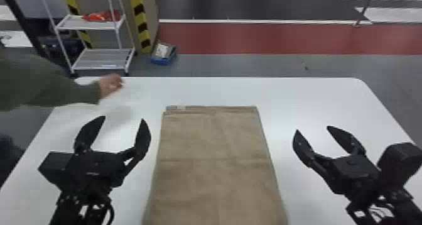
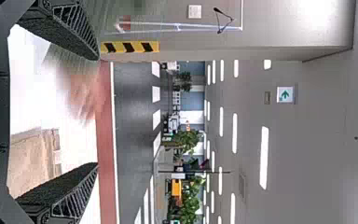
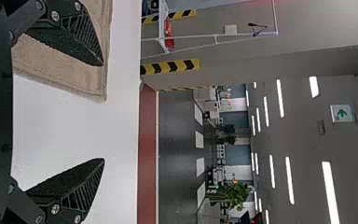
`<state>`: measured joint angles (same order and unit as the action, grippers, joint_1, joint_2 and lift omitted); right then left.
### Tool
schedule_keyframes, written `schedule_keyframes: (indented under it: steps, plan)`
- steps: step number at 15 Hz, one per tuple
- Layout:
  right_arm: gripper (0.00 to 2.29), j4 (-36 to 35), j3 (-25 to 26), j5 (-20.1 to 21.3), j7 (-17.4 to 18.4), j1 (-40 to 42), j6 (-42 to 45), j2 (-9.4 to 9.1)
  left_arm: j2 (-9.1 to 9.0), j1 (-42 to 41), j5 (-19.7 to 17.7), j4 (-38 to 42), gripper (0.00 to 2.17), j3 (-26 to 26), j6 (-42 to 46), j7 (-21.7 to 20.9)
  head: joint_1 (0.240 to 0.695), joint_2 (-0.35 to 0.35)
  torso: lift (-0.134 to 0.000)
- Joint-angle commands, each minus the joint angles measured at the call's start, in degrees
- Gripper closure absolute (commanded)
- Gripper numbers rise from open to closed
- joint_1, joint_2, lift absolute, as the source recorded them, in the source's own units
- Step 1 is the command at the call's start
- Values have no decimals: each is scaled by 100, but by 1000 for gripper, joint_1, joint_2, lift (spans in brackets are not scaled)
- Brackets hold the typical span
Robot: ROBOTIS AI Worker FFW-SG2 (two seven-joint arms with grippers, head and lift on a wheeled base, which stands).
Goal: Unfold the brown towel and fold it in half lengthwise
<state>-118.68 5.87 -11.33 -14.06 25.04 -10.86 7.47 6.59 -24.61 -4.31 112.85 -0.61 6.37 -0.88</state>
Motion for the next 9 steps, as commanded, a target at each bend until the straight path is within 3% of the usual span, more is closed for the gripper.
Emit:
schedule_keyframes:
  steps: [1, 6, 9]
  plan:
    - [167, 3, 11, 35, 0, -8, 0, 0, 9, 9, -8, -17, 80, 0, 0, -9, 695, -7, -125]
    - [161, 381, -42, 167, 0, -368, 53, 0, 9, 431, -35, -431, 80, -106, 0, -44, 695, -9, -125]
    - [167, 1023, -183, 386, -9, -825, 281, 9, 27, 1186, -17, -1327, 83, -264, 0, -132, 695, -21, -125]
